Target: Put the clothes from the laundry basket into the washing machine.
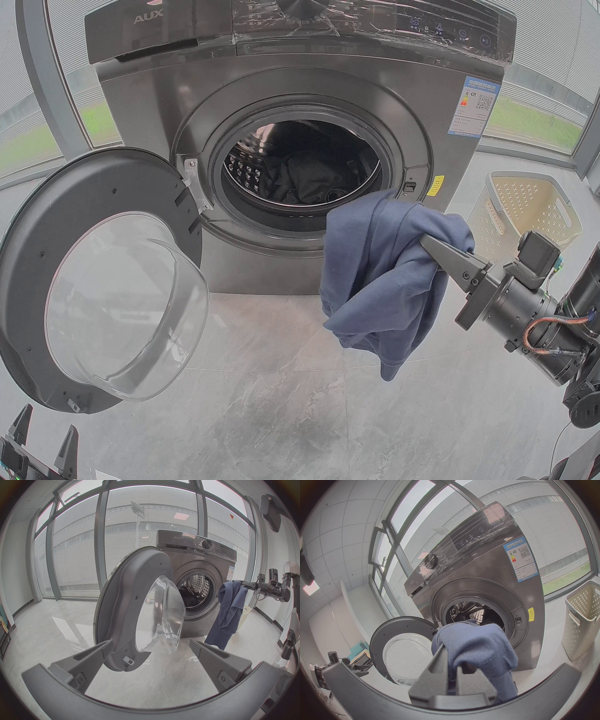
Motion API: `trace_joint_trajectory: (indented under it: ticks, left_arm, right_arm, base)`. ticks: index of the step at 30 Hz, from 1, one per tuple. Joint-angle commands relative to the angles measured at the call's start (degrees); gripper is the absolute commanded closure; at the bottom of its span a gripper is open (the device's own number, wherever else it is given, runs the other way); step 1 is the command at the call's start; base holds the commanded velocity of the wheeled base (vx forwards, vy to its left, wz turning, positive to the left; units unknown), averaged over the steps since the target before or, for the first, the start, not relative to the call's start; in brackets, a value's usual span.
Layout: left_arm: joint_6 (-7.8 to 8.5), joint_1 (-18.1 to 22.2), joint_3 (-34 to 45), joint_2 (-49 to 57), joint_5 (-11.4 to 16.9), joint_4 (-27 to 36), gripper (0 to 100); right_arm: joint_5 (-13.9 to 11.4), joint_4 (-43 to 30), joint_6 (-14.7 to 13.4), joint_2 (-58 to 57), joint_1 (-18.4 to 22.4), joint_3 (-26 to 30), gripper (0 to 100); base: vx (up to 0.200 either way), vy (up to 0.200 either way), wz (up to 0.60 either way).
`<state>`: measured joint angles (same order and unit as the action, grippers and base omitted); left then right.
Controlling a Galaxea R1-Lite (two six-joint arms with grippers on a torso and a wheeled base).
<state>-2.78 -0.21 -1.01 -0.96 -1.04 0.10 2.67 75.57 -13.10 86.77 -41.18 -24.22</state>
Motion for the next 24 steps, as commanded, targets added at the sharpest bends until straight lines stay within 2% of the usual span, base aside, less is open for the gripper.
trace_joint_trajectory:
  ticks: [1, 8, 9, 11, 19, 24]
  left_arm:
    - [-0.03, 0.0, 0.8, 0.8, 0.0, 0.0, 0]
    - [0.76, 0.0, 1.0, 0.9, 0.2, -0.3, 0]
    - [2.16, 0.0, 1.0, 0.9, 0.2, -0.2, 0]
    - [2.96, 0.2, 1.0, 1.0, 0.3, -0.3, 0]
    - [2.78, 0.1, 1.0, 0.9, 0.6, -0.2, 0]
    - [2.69, 0.1, 1.0, 0.9, 0.6, -0.2, 0]
  right_arm:
    - [0.0, 0.0, 0.0, 0.1, 0.0, 0.1, 100]
    - [0.2, 0.1, -0.3, 0.7, -0.1, -0.1, 100]
    - [0.2, 0.1, -0.3, 0.8, -0.4, -0.3, 100]
    - [0.2, 0.1, -0.3, 1.1, -0.5, -0.7, 100]
    - [0.2, 0.0, 0.1, 2.7, -0.7, 0.2, 100]
    - [0.4, -0.6, 0.7, 4.2, -0.8, -1.5, 100]
  base:
    - [0.000, 0.000, 0.00]
    - [0.000, 0.000, 0.00]
    - [0.000, 0.000, 0.00]
    - [0.000, 0.000, 0.00]
    - [0.000, 0.000, 0.00]
    - [0.000, 0.000, 0.00]
